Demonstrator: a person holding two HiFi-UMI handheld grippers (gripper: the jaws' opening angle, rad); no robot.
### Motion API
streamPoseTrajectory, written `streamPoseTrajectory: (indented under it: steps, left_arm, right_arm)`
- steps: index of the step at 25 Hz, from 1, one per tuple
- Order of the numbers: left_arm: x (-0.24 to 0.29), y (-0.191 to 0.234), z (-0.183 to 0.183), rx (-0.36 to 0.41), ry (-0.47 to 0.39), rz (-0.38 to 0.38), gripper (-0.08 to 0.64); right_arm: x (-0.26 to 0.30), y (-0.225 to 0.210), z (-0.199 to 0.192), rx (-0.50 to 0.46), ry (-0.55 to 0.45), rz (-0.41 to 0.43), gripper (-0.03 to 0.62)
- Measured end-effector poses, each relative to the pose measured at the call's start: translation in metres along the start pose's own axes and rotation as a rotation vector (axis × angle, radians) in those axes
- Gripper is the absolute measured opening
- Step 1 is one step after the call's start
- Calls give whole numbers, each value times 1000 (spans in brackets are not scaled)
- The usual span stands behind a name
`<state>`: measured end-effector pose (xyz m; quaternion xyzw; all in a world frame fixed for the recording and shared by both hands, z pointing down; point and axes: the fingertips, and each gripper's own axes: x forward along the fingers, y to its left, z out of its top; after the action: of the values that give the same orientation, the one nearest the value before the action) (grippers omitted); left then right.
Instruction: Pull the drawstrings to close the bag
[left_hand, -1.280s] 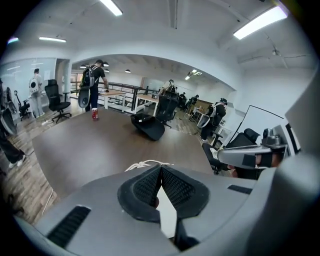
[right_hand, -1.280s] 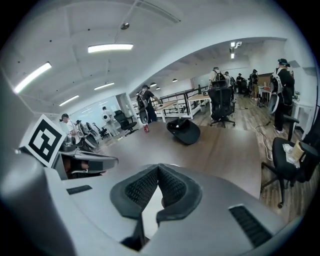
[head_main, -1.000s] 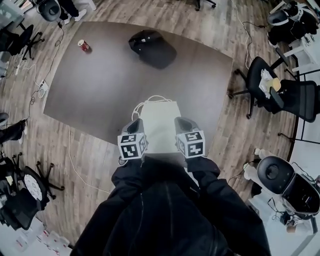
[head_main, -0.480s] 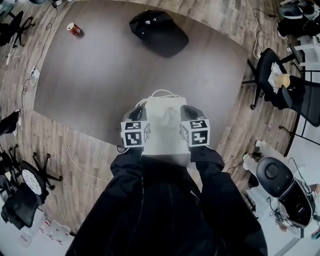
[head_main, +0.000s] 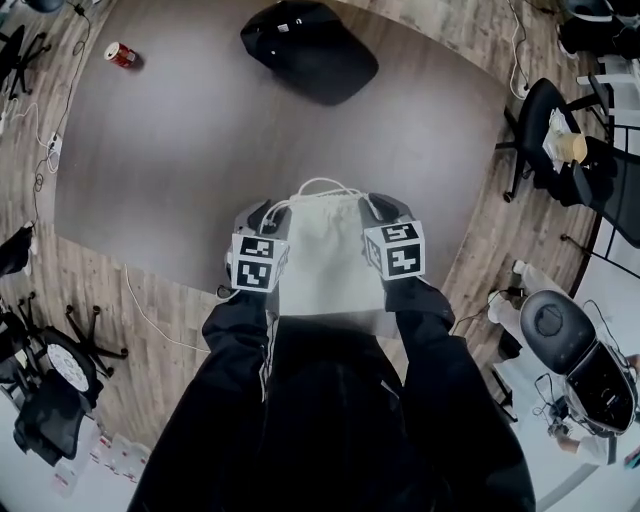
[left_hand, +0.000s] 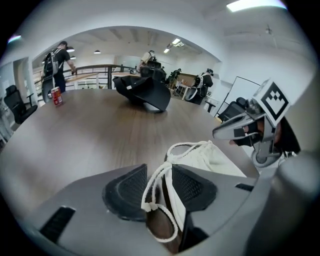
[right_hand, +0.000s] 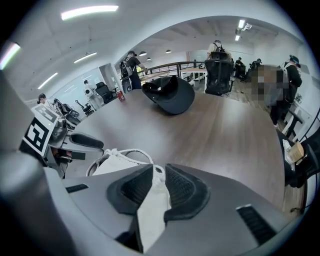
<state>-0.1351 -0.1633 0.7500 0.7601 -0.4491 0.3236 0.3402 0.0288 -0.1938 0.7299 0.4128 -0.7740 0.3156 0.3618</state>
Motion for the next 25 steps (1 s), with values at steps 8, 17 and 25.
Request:
streamPoseTrajectory:
  steps: [8,17,25]
  left_arm:
    - [12,-4,-5,148,69,-83,158]
    - [28,-14,-12,172,122,-149,154]
    - [34,-16,-6,150,107,-145,42]
  right_arm:
    - [13,-2,-8,-49,70,37,169]
    - [35,-10,-16,-59,158,75,179]
    - [53,-5,-17,-78,208,74,88]
